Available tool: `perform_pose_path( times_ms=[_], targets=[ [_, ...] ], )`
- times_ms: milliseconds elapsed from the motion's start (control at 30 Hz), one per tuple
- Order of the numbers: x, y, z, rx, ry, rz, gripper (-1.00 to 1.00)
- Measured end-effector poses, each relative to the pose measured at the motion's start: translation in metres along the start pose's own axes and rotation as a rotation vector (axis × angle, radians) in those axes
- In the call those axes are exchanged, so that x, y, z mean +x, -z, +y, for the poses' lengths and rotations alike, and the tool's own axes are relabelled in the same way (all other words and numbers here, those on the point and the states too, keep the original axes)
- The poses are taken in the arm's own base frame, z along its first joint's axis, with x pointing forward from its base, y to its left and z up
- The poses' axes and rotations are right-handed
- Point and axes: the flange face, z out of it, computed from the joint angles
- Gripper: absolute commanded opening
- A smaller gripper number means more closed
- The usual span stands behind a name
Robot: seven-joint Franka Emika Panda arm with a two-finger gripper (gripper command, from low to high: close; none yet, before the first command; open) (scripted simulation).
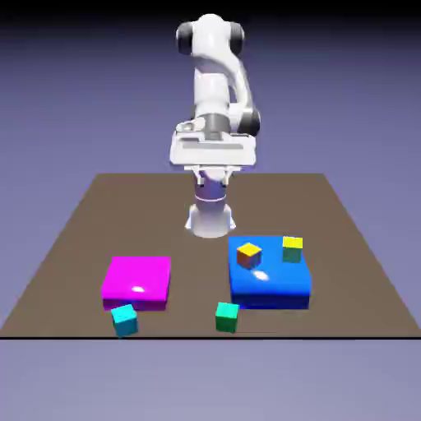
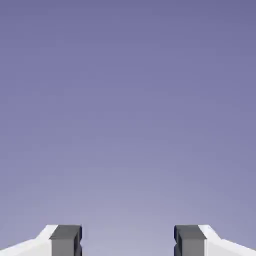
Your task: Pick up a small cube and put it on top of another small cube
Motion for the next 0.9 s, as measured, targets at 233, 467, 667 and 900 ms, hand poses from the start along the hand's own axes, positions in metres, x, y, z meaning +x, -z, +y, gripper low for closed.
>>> perform_pose_path(
  times_ms=[233, 467, 667, 900],
  targets=[
    [0.030, -0.076, 0.036, -0.127, 0.031, -0.194, 0.00],
    [0.048, -0.150, 0.088, -0.241, 0.081, -0.371, 0.00],
    [0.058, -0.203, 0.135, -0.323, 0.151, -0.501, 0.00],
    [0.072, -0.248, 0.188, -0.404, 0.261, -0.618, 0.00]
  ],
)
